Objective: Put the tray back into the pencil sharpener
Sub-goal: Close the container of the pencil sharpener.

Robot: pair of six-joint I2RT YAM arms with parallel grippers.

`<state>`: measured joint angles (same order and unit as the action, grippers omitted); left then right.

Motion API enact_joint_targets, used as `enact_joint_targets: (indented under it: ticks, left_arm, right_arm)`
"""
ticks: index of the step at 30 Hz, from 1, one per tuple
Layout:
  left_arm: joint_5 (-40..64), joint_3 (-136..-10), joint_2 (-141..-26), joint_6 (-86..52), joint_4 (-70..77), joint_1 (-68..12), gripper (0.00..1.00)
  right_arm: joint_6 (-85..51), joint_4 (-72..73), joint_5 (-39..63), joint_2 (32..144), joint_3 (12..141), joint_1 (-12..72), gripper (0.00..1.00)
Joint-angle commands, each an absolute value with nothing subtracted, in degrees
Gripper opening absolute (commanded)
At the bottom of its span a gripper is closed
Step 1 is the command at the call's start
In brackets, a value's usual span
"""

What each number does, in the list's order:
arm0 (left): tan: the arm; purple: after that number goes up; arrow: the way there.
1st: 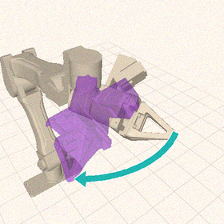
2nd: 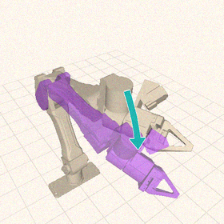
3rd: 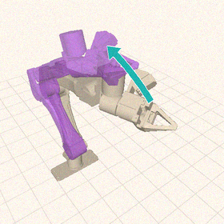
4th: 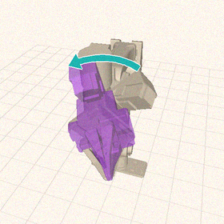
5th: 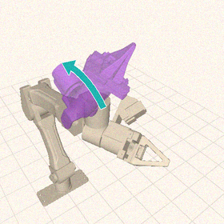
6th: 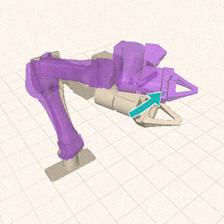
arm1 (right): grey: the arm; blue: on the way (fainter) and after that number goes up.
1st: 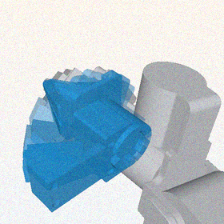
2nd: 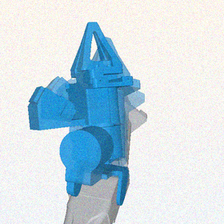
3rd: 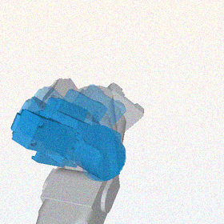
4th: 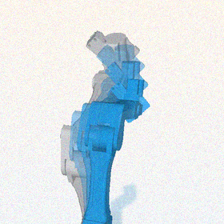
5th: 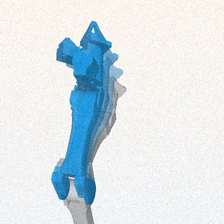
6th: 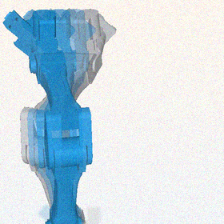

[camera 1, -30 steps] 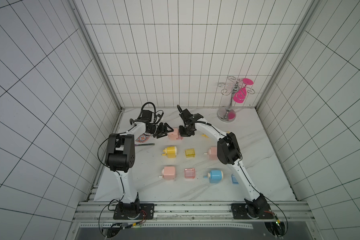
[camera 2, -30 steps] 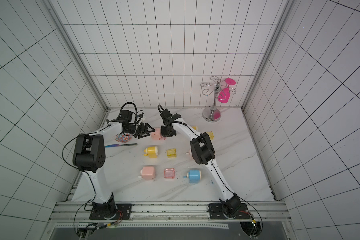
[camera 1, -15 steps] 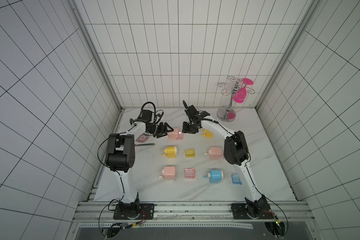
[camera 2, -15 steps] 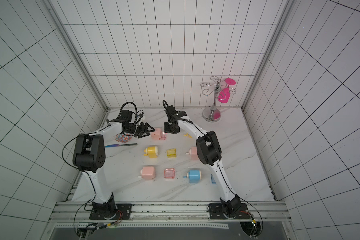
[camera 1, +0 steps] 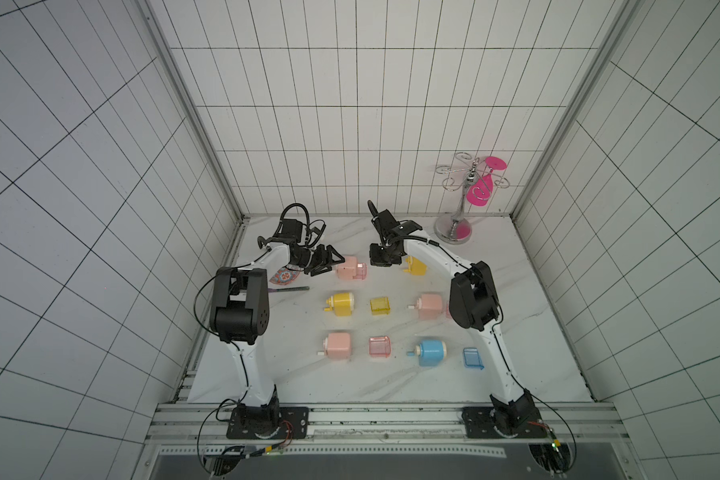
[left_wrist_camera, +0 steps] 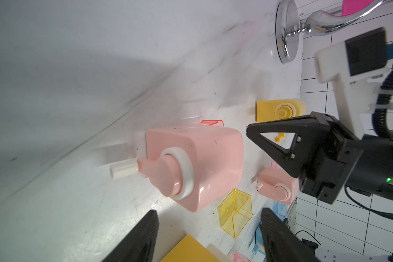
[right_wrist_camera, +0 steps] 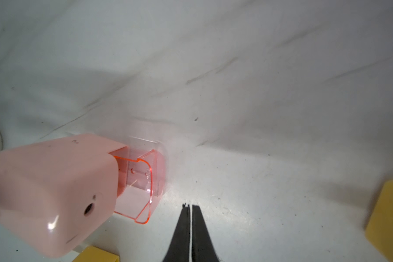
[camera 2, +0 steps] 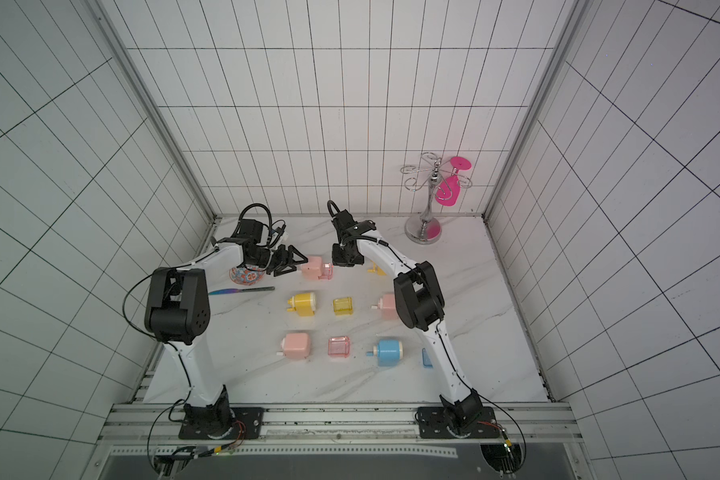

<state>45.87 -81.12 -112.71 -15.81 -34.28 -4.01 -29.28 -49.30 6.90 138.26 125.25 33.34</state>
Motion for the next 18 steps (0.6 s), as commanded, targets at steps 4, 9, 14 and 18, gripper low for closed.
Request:
enact_joint_targets:
  ticks: [4,9,14,18]
  left_arm:
    - [45.33,-83.27,-114.16,-14.94,-33.79,-3.85,0.74]
    - [45.53,-83.57,-114.72,-15.47,-33.15,-4.12,0.74]
    - [45.57,-84.26,-115.38,-15.47,-33.09,-4.21,0.74]
    - [45.77,-84.55,-115.75,-15.56,-33.04,-4.52,0.74]
  right_arm:
    - [-29.83,-52.62,6.88,142.82,130.12,33.22,0.08]
    - [-30.58,-52.59,7.64,144.52,132.75,33.5,0.08]
    - [-31.36,-52.6,8.43,145.7,135.16,33.92,0.08]
    - [-31.72,-52.47,8.87,146.07,136.29,34.39,0.08]
